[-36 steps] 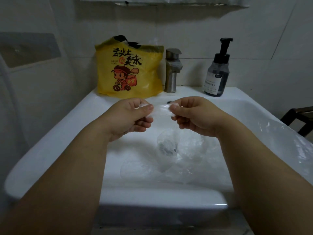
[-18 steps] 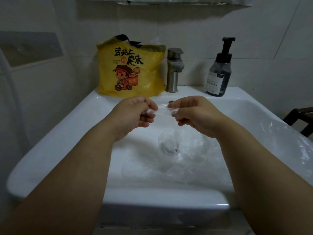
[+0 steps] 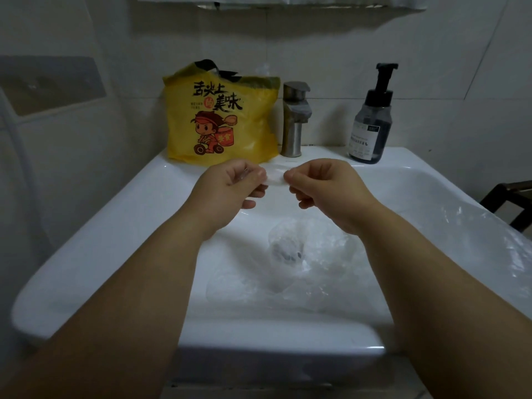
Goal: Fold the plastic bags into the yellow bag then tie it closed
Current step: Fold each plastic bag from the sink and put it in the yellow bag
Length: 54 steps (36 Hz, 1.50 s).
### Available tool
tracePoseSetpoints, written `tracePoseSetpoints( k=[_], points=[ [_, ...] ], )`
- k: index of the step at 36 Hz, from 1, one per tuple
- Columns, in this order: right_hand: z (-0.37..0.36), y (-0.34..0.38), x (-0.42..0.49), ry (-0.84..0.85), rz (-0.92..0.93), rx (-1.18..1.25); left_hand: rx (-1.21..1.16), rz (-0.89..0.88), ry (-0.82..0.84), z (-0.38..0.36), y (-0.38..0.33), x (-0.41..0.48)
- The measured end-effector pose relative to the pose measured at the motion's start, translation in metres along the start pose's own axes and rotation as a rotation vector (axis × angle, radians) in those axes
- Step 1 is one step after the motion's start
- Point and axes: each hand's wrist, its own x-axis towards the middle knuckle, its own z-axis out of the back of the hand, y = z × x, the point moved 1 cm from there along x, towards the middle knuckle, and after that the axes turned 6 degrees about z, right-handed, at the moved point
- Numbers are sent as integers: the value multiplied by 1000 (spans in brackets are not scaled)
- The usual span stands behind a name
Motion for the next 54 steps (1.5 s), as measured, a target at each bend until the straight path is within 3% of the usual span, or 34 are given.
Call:
tracePoseSetpoints(
  k=[5,9,15,23,38,47,54],
  points=[
    [-1,-1,2,-40,-83,146,-42,-36,-48,-2,-1,0],
    [0,0,2,50,-201,233,-76,-28,-73,-1,-2,1],
    [3,0,2,77,-252,274,-56,44,4,0,-1,0],
    [4,-3,3,105,-240,323,-97,172,101,1,-2,-2],
    [6,0,2,92,-165,415,-123,114,39,1,-8,-5],
    [6,2,3,54,-122,386,-377,172,61,2,-14,-4],
    [3,0,3,66,-129,378,-546,207,-49,2,-12,0]
  ],
)
